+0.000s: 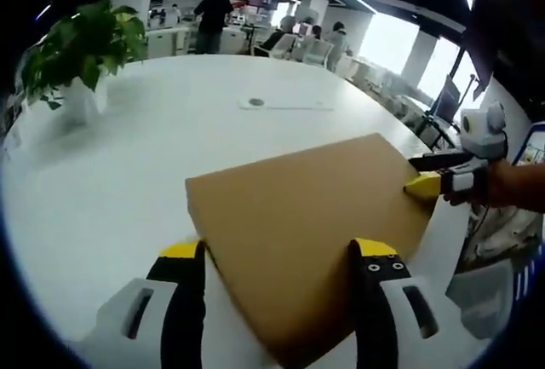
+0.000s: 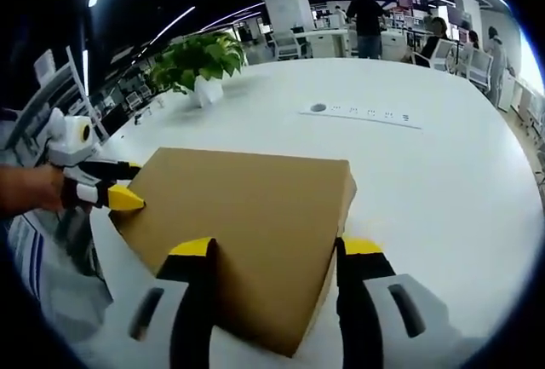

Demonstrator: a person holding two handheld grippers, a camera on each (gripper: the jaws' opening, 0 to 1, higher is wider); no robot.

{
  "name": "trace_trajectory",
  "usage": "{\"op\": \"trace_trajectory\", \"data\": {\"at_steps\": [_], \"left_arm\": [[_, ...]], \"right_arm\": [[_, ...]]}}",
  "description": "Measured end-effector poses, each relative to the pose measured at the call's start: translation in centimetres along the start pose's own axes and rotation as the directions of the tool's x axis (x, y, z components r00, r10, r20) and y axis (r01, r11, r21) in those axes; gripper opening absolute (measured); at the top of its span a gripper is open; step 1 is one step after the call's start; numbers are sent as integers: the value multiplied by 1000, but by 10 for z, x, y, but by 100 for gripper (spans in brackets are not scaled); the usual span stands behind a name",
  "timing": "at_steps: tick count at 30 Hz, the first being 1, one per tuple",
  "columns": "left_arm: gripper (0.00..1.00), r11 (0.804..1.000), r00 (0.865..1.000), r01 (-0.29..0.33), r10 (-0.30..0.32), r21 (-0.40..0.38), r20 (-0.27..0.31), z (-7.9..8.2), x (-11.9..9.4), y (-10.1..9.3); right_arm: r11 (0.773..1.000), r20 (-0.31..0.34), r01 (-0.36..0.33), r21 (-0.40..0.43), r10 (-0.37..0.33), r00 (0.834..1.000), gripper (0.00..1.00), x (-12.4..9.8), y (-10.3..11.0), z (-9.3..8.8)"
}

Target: Operate the shoe box by opening the lid, removing the specified soft item, and placing it in the target area until the item is outside and the box remains undamaged.

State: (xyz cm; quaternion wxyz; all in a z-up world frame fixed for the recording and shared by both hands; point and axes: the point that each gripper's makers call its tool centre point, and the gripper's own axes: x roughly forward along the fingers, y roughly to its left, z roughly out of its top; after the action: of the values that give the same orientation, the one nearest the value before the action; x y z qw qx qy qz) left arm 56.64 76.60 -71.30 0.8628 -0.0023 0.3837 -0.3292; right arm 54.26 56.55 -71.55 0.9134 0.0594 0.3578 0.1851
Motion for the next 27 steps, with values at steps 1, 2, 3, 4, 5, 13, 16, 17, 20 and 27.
{"op": "trace_trajectory", "data": {"at_steps": [1, 2, 3, 4, 5, 13, 16, 17, 20, 27], "left_arm": [[70, 1000, 1000, 1, -1, 2, 0, -1, -1, 0], [71, 1000, 1000, 2, -2, 3, 1, -2, -2, -1], [71, 1000, 1000, 2, -2, 4, -1, -4, -3, -2], [71, 1000, 1000, 4, -4, 7, -2, -5, -4, -2], [71, 1000, 1000, 5, -5, 8, -3, -7, -6, -3], [71, 1000, 1000, 11, -11, 13, -1, -21, -19, -7], [71, 1000, 1000, 12, -12, 14, -2, -27, -25, -9], [71, 1000, 1000, 12, -12, 15, -3, -28, -26, -9], [71, 1000, 1000, 15, -15, 17, -3, -33, -30, -9], [71, 1000, 1000, 19, -19, 21, -5, -41, -38, -11]], "right_arm": [[1000, 0, 0, 0, 0, 1000, 53, -1, 1, -1], [1000, -2, 2, 2, -2, 1000, 53, -3, 3, -3], [1000, -4, 2, 2, -2, 1000, 53, -4, 4, -5], [1000, -4, 2, 2, -2, 1000, 53, -5, 6, -7], [1000, -3, 2, 2, -2, 1000, 53, -6, 7, -9], [1000, 1, 3, 6, -3, 1000, 53, -17, 21, -23], [1000, 2, 4, 6, -4, 1000, 53, -22, 28, -29], [1000, 1, 4, 7, -4, 1000, 53, -23, 30, -30], [1000, 1, 5, 7, -5, 1000, 53, -26, 34, -35], [1000, 0, 11, 18, -11, 1000, 53, -36, 47, -48]]}}
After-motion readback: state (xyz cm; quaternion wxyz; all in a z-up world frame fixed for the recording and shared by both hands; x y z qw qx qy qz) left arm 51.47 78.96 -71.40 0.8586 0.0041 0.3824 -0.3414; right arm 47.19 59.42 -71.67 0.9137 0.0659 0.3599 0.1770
